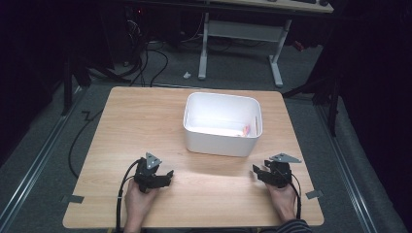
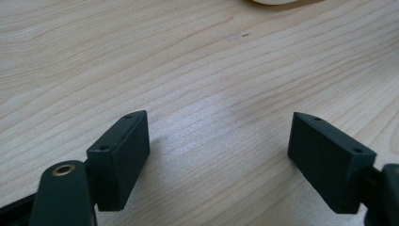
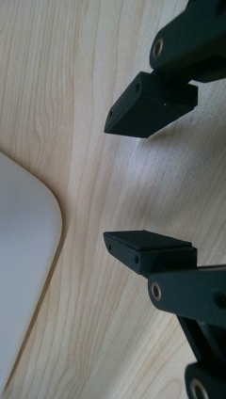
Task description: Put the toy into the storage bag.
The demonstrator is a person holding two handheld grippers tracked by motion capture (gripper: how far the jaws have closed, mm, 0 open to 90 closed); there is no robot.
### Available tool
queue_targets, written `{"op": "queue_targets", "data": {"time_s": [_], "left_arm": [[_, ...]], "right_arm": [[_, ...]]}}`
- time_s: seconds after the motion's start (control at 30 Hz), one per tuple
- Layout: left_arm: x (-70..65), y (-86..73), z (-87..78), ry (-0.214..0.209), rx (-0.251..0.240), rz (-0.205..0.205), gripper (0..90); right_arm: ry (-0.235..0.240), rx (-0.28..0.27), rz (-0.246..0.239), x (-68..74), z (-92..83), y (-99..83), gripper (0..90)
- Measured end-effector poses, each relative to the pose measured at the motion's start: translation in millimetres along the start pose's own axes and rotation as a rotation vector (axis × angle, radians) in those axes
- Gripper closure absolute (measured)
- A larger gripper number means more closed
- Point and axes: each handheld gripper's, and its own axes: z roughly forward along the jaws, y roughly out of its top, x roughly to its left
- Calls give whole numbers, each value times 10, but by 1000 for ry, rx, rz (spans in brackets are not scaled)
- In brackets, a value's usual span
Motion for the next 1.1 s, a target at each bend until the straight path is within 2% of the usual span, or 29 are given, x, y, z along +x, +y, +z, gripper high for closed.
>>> {"op": "queue_targets", "data": {"time_s": [0.33, 0.57, 0.67, 0.83, 1.1], "left_arm": [[-1, 1, 0, 1, 1, 0, 215], [-1, 1, 0, 1, 1, 0, 216], [-1, 1, 0, 0, 1, 0, 216], [-1, 0, -1, 2, 1, -2, 215], [0, -1, -1, 6, 0, -8, 215]], "right_arm": [[-16, -8, -7, -21, 71, -2, 407], [-50, 6, -54, 30, 87, -2, 391], [-44, 6, -48, 24, 87, 0, 384], [-39, 11, -68, 35, 97, 4, 345], [-38, 13, -67, 41, 98, 4, 338]]}}
